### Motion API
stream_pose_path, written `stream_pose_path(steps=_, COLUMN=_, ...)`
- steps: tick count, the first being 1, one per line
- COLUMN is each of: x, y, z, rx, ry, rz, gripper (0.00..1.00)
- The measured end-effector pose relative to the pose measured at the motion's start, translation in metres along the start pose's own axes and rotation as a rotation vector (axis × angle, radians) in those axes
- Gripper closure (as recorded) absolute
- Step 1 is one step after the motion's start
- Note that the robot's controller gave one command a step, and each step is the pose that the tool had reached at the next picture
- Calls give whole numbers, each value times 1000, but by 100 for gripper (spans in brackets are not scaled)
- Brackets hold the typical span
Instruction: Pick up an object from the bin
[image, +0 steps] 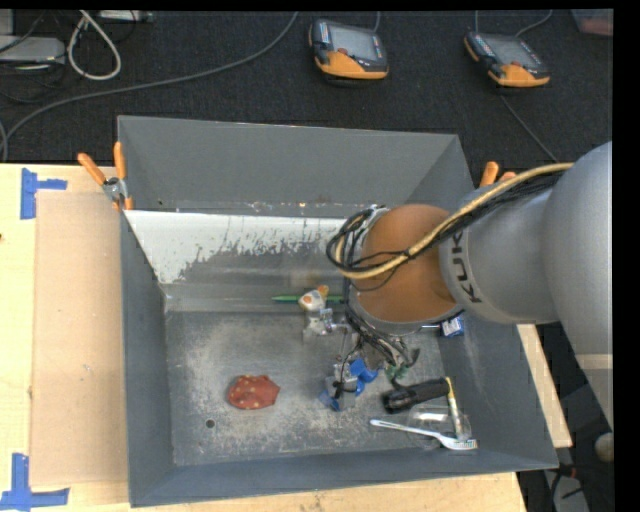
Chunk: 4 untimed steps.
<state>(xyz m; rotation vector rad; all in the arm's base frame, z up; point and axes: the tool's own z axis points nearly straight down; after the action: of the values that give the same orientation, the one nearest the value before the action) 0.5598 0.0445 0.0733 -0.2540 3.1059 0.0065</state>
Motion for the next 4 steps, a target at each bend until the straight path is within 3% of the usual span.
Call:
stream_pose_path(steps=1, x=0, y=0, z=0, rx=0, ry=0, rz=0, gripper=0)
stream_pose_path(steps=2, x=-24, y=-28, z=-42, rx=-1, ry=1, rz=20, gripper=0)
stream_pose_path(steps=3, x=-21, y=-45, z=-56, rx=-1, ry=-4, rz=16, gripper=0)
stream_pose_path(steps=4, x=-43, y=-88, z=-94, rx=1, ry=-16, rz=56, gripper=0)
